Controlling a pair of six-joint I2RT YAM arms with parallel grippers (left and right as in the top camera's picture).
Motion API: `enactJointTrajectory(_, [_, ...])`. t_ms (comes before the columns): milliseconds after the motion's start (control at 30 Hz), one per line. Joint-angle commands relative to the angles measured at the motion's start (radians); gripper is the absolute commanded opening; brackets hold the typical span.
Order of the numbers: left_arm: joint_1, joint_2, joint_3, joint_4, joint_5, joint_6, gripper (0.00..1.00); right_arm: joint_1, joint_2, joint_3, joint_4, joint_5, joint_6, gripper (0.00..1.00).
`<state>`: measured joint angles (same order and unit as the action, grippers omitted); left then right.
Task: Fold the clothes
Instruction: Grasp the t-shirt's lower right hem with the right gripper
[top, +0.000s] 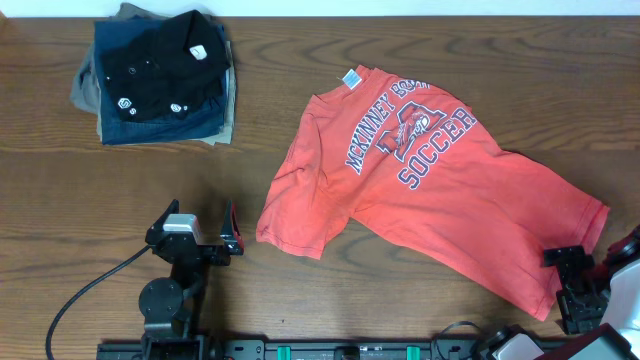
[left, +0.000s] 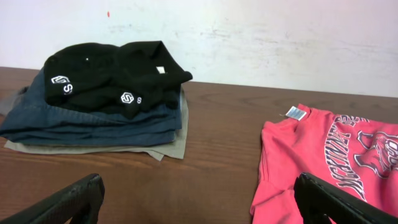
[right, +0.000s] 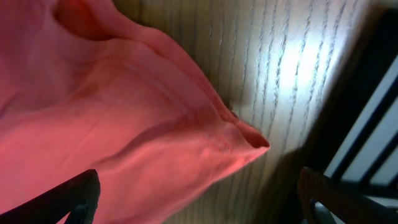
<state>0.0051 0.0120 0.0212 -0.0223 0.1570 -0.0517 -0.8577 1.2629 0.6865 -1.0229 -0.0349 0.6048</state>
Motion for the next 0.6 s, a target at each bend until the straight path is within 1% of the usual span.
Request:
enactJointTrajectory(0, [-0.002, -0.006, -0.017, -0.033, 0.014, 0.003, 0.98, -0.021, 0.001, -0.035, 0.03, 0.046, 0.023, 0.99])
enactJointTrajectory(100, [-0.002, -0.006, -0.017, -0.033, 0.014, 0.003, 0.98, -0.021, 0.001, -0.053, 0.05, 0.05, 0.023, 0.99])
enactJointTrajectory(167, [-0.002, -0.006, -0.017, -0.033, 0.014, 0.003, 0.98, -0.021, 0.001, -0.063, 0.066, 0.051, 0.023, 0.96])
enactJointTrajectory(333, [-0.002, -0.006, -0.017, -0.033, 0.014, 0.003, 0.98, -0.021, 0.001, -0.102, 0.11, 0.057, 0.023, 0.86])
enactJointTrajectory(433, [-0.002, -0.006, -0.017, -0.033, 0.014, 0.003, 0.98, -0.021, 0.001, -0.124, 0.124, 0.056, 0.024, 0.83])
enactJointTrajectory(567, [-0.002, -0.006, -0.017, -0.033, 0.014, 0.003, 0.98, -0.021, 0.001, -0.141, 0.134, 0.053, 0.024, 0.76])
